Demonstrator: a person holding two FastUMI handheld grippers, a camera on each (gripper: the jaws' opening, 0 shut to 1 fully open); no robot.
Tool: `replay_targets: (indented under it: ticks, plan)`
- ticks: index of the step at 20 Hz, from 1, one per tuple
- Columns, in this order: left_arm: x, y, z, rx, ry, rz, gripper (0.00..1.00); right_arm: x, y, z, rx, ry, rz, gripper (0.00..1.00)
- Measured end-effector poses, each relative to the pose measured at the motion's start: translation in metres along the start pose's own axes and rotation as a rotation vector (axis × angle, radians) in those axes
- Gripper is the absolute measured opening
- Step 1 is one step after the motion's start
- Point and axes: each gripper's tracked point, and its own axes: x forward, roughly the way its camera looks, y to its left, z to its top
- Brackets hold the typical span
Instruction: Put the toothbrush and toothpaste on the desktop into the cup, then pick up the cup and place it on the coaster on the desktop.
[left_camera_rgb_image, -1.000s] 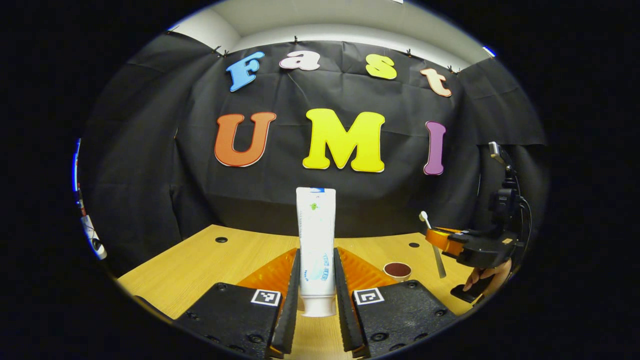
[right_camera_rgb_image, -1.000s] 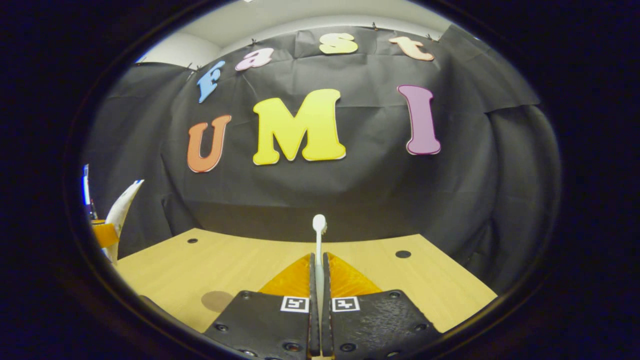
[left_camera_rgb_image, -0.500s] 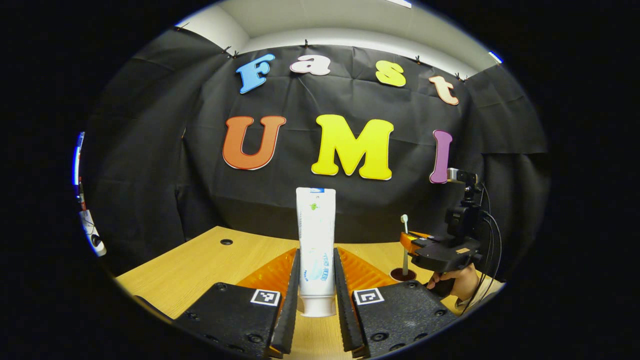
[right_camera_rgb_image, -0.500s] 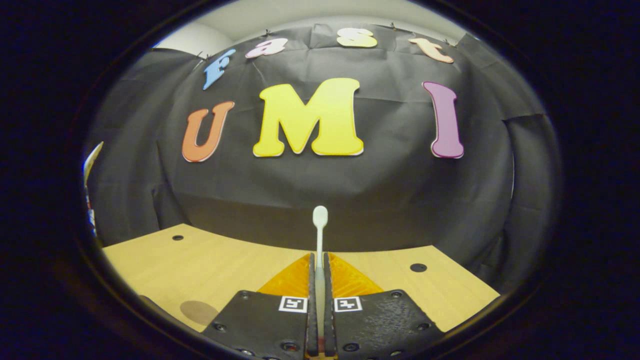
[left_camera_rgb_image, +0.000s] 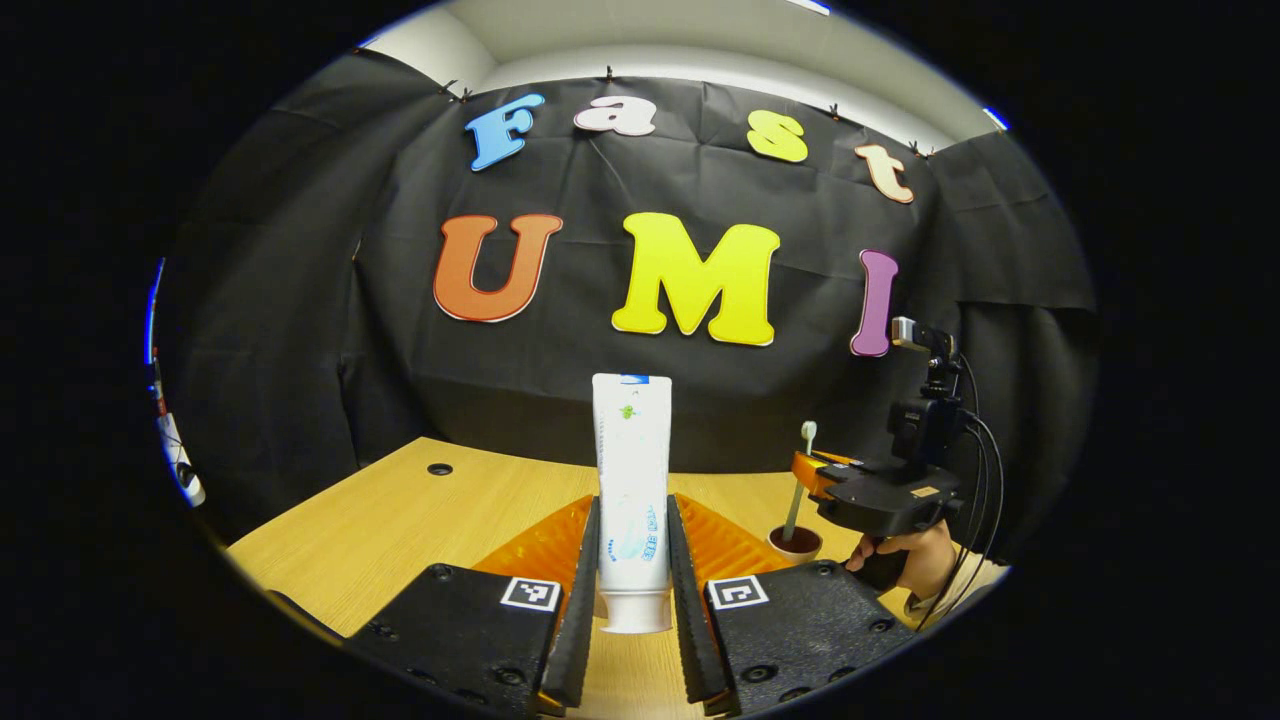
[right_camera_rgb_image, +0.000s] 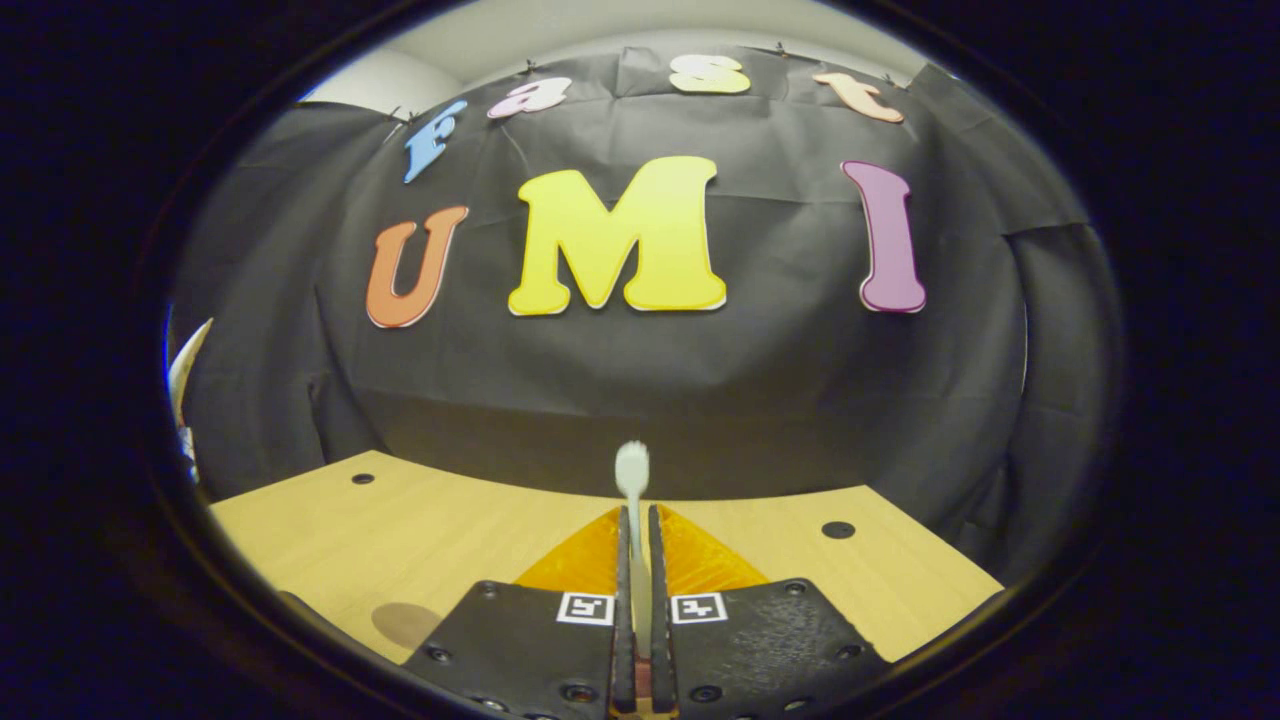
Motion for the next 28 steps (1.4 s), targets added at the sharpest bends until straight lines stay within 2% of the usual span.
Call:
replay_targets:
  ticks: [1, 4, 5, 6, 7, 8, 12, 13, 14, 20, 24, 25, 26, 28]
  plan:
    - [0.0, -0.001, -0.001, 0.003, 0.002, -0.001, 0.4, -0.002, 0.0, -0.003, -0.017, 0.006, 0.002, 0.06]
    - [0.001, -0.004, -0.003, 0.013, 0.005, -0.009, 0.4, -0.007, 0.006, -0.003, -0.039, 0.009, 0.019, 0.45]
    - [0.002, -0.004, -0.004, 0.013, 0.006, -0.008, 0.4, -0.008, 0.003, -0.002, -0.042, 0.005, 0.01, 0.46]
    - [0.003, -0.004, -0.005, 0.011, 0.011, -0.006, 0.4, -0.009, 0.002, 0.001, -0.044, 0.002, 0.006, 0.7]
    - [0.004, -0.006, -0.006, 0.007, 0.012, -0.009, 0.4, -0.01, 0.004, 0.001, -0.044, 0.001, 0.01, 0.81]
    - [0.005, -0.008, -0.008, -0.002, 0.013, -0.013, 0.4, -0.014, 0.003, 0.001, -0.05, 0.002, 0.01, 0.97]
    - [0.013, -0.019, -0.017, -0.002, 0.03, -0.014, 0.4, -0.033, -0.004, 0.008, -0.044, -0.024, 0.0, 0.98]
    - [0.015, -0.021, -0.019, 0.004, 0.035, -0.007, 0.4, -0.041, -0.008, 0.012, -0.043, -0.034, -0.004, 0.95]
    - [0.016, -0.023, -0.021, 0.009, 0.037, -0.007, 0.4, -0.048, -0.012, 0.012, -0.05, -0.038, -0.008, 0.98]
    - [0.024, -0.052, -0.025, -0.006, 0.024, -0.041, 0.4, -0.103, -0.051, 0.028, -0.05, -0.091, -0.057, 0.95]
    - [0.036, -0.077, -0.015, 0.036, -0.013, -0.055, 0.39, -0.127, -0.072, 0.019, -0.004, -0.084, -0.07, 0.98]
    - [0.04, -0.083, -0.011, 0.05, -0.025, -0.056, 0.35, -0.132, -0.081, 0.014, -0.002, -0.078, -0.076, 0.95]
    - [0.045, -0.09, -0.009, 0.064, -0.033, -0.058, 0.39, -0.136, -0.09, 0.011, -0.002, -0.073, -0.086, 0.95]
    - [0.055, -0.109, -0.005, 0.074, -0.054, -0.082, 0.39, -0.143, -0.104, 0.004, 0.008, -0.07, -0.099, 0.97]
